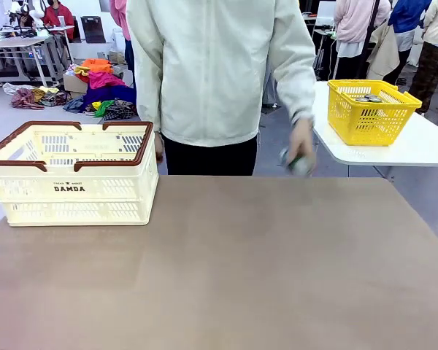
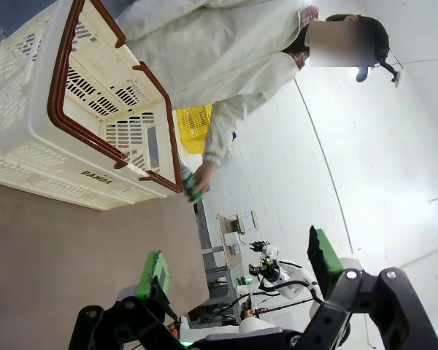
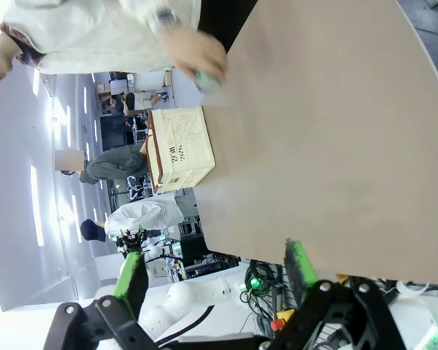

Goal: Place the drinks into the Shopping basket.
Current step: Pick up one drink and place it into the Shopping basket.

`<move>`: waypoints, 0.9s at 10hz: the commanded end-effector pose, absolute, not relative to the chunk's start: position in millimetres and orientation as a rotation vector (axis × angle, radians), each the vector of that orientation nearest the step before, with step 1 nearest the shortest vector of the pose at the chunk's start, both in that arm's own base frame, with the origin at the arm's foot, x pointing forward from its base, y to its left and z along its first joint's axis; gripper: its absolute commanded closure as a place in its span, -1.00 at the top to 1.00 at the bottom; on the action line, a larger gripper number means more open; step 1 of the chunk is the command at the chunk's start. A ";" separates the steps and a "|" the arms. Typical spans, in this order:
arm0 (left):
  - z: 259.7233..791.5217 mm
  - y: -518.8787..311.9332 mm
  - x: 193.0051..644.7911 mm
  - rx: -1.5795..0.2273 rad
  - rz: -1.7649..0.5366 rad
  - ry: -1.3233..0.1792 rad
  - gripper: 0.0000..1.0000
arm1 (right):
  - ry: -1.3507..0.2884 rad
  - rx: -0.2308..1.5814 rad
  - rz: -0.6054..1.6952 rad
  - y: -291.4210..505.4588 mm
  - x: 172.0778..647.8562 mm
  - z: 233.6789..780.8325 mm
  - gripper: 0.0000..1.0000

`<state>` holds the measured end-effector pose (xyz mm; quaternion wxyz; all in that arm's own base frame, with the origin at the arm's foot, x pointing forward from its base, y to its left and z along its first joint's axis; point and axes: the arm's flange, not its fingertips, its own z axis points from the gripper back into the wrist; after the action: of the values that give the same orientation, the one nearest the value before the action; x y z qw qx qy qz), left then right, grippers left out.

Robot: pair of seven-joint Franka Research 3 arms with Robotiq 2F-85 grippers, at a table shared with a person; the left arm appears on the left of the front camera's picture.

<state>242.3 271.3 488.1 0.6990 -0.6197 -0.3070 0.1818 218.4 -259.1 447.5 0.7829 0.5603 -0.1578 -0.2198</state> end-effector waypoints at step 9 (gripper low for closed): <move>487.8 273.3 239.4 -1.378 0.382 -0.682 1.00 | -0.342 1.205 -0.458 -261.6 216.4 451.1 1.00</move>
<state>242.3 271.3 488.1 0.6990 -0.6197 -0.3070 0.1818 218.3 -259.0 447.5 0.7828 0.5604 -0.1577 -0.2197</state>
